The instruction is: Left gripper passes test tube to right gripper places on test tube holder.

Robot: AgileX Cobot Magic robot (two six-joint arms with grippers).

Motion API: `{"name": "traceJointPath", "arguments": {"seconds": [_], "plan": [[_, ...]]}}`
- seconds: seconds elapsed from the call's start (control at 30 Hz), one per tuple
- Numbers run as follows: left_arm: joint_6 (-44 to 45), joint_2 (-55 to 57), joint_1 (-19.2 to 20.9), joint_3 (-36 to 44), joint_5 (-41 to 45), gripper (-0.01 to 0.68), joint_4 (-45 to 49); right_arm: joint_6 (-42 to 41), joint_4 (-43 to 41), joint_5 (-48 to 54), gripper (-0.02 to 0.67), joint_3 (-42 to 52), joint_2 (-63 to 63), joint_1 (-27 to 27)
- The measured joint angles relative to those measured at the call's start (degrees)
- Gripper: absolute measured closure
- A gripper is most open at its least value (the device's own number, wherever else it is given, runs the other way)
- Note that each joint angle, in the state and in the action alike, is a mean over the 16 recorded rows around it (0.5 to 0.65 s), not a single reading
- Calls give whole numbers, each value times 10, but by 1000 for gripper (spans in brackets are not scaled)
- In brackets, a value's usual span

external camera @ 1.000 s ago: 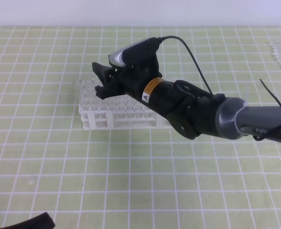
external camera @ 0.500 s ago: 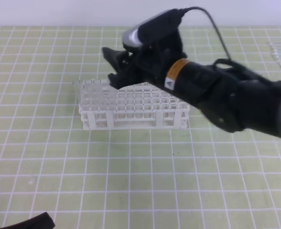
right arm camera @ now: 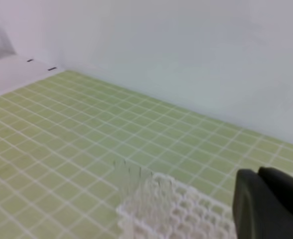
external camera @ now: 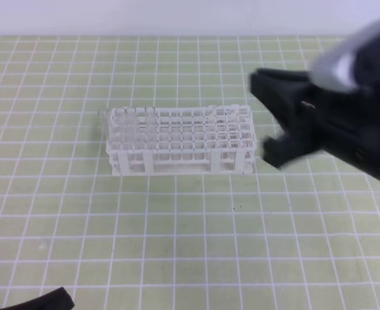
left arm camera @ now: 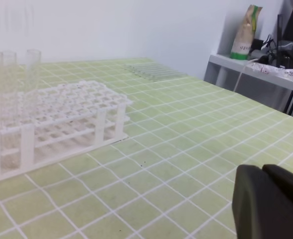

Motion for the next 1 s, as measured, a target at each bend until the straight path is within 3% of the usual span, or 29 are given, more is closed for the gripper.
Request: {"name": "traceJointPath", "arguments": {"seconds": [0.33, 0.7, 1.0], "plan": [[0, 0, 0, 1, 16, 674, 1, -1, 0, 65, 663, 108, -131, 0], [0, 0, 0, -1, 32, 674, -1, -2, -13, 119, 664, 125, -156, -5], [0, 0, 0, -1, 33, 675, -2, -2, -31, 133, 664, 173, -257, -79]]}}
